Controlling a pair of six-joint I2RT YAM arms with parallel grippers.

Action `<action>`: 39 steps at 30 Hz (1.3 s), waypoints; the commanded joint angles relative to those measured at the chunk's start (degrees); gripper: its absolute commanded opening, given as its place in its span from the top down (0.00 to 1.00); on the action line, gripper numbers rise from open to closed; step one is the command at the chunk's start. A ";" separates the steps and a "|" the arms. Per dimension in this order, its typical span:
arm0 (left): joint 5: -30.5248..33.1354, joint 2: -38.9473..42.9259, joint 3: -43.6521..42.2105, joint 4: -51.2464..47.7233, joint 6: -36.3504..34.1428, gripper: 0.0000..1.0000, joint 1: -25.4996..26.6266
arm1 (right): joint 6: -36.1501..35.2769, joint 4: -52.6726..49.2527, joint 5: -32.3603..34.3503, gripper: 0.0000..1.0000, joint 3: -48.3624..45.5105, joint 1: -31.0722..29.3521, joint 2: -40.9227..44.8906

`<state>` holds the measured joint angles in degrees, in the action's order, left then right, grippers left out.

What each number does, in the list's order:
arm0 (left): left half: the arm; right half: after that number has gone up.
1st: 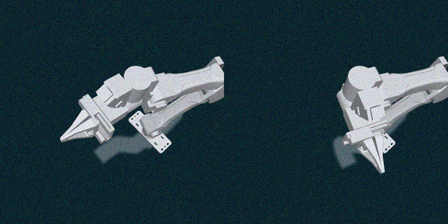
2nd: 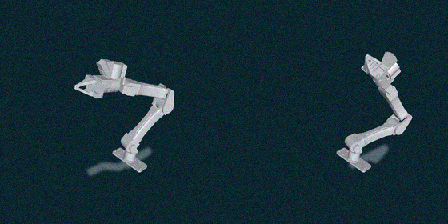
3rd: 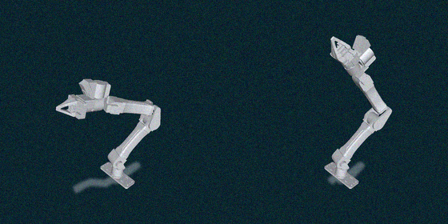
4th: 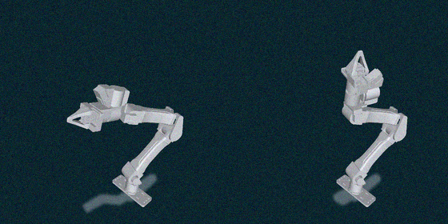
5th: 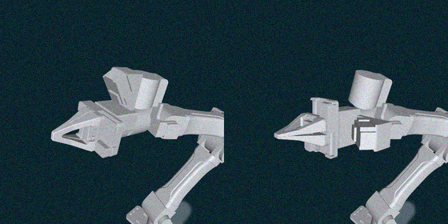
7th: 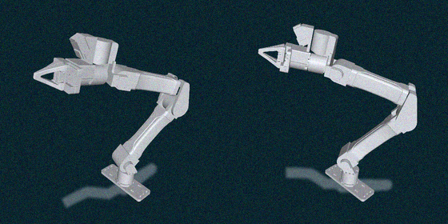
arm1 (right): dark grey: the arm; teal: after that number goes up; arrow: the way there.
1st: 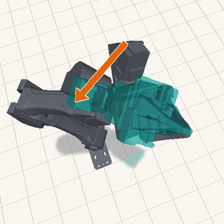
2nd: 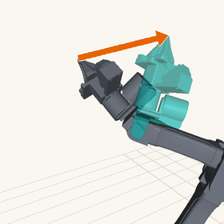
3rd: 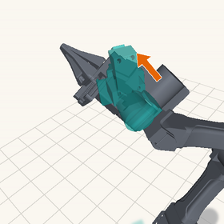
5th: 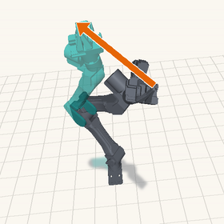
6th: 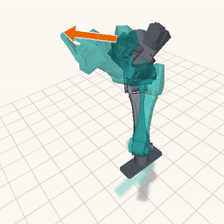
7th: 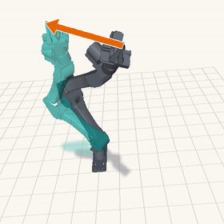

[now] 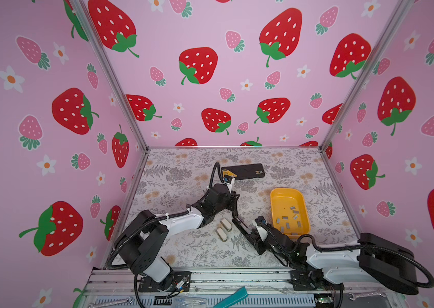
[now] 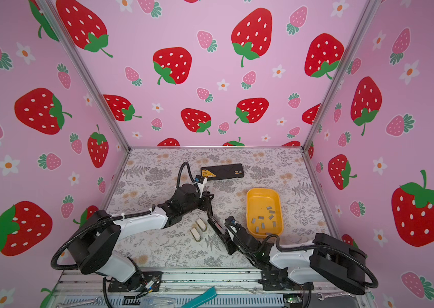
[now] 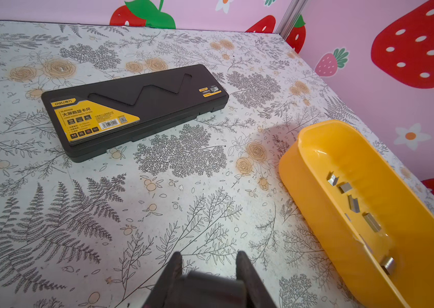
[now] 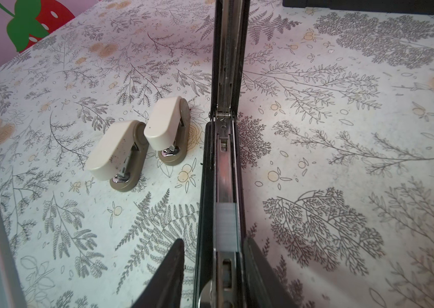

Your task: Load the staples into the stapler

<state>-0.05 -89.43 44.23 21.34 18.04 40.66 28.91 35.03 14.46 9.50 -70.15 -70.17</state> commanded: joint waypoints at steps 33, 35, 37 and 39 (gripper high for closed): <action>0.58 1.25 -0.54 2.36 -2.10 0.68 0.66 | 3.42 -0.31 4.52 0.74 -3.52 -2.54 -0.26; 0.58 1.22 -0.55 2.40 -2.12 0.68 0.64 | 3.52 -0.31 4.77 0.75 -3.77 -2.70 0.10; 0.58 1.26 -0.64 2.46 -2.13 0.68 0.72 | 3.61 -0.29 5.01 0.78 -4.02 -2.79 0.66; 0.58 1.31 -0.75 2.47 -2.20 0.68 0.73 | 3.60 -0.31 5.16 0.81 -4.09 -2.87 1.11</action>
<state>-0.05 -89.41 43.81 22.57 16.67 41.15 31.77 34.85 17.78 6.37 -72.71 -69.95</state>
